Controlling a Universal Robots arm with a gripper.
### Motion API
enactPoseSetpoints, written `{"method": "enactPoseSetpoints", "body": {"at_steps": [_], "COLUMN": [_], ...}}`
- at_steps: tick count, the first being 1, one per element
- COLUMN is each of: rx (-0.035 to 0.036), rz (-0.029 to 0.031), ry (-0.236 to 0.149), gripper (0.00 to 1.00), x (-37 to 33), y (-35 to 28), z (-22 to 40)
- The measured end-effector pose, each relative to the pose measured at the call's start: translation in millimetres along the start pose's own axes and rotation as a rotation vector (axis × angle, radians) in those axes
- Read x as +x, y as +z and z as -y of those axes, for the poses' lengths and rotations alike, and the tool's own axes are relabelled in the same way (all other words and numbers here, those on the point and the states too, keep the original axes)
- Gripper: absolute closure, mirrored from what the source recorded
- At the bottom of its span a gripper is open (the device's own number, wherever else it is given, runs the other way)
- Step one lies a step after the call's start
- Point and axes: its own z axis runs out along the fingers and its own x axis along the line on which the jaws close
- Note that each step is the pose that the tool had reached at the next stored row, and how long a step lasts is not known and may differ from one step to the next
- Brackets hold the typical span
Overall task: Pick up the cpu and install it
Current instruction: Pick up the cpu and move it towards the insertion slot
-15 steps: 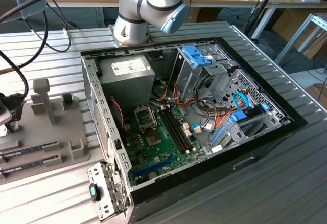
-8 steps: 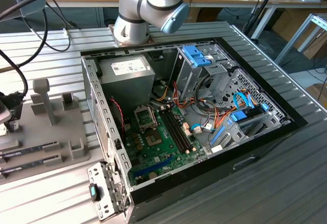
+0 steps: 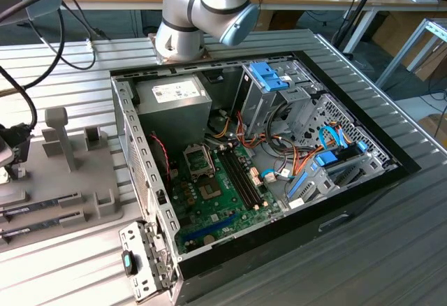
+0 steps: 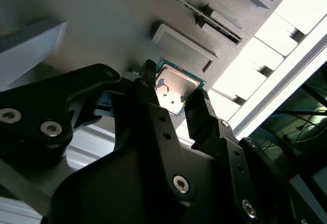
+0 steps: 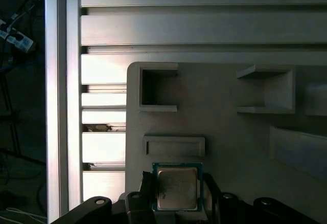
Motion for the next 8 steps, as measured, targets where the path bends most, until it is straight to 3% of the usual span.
{"method": "enactPoseSetpoints", "body": {"at_steps": [8], "rx": [0.0000], "rz": [0.0000], "ry": [0.000], "gripper": [0.53], "x": [0.0], "y": [-5.4], "z": [0.0]}}
